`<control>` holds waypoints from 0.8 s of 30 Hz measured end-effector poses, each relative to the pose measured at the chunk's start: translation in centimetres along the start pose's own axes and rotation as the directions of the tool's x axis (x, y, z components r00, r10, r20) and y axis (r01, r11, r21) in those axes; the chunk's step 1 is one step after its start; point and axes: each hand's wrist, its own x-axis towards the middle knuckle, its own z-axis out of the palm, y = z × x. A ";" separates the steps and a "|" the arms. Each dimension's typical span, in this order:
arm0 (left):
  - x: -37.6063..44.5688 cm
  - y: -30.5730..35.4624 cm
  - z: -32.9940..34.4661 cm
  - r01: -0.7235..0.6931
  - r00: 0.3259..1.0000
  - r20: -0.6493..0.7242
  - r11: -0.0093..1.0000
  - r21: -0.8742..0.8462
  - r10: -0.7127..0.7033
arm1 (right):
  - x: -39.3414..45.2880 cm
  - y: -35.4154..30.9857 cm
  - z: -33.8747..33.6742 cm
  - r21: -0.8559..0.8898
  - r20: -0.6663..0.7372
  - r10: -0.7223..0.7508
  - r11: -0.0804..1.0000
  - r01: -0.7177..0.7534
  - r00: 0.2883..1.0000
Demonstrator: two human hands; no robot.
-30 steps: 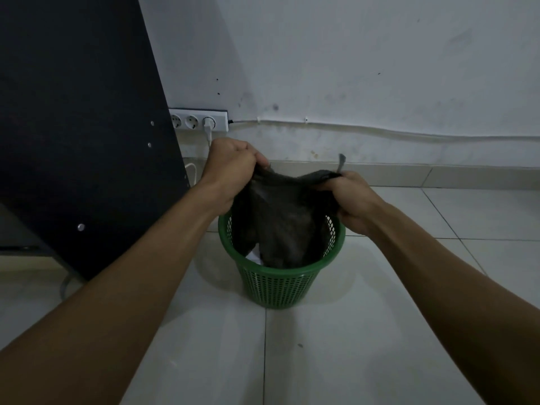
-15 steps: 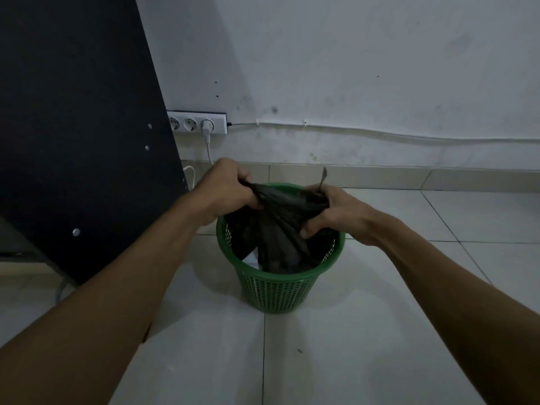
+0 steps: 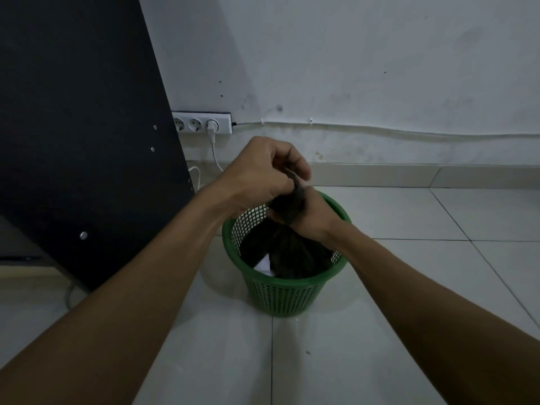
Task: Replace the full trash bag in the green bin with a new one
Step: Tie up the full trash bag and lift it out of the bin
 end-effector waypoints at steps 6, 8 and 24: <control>0.4 -2.1 -3.5 0.222 0.974 -0.091 0.955 0.195 -0.208 | 0.1 -0.9 -2.6 0.302 -0.025 0.199 0.936 -0.183 0.980; -0.7 -4.5 -2.5 0.327 0.924 0.089 0.889 0.322 -0.372 | 0.1 -1.5 -3.4 0.336 0.010 0.207 0.921 -0.198 0.978; 2.2 -8.4 9.1 0.106 0.896 -0.391 0.955 -0.277 -0.212 | -0.6 -4.9 -5.8 0.176 0.051 0.072 0.981 -0.080 0.996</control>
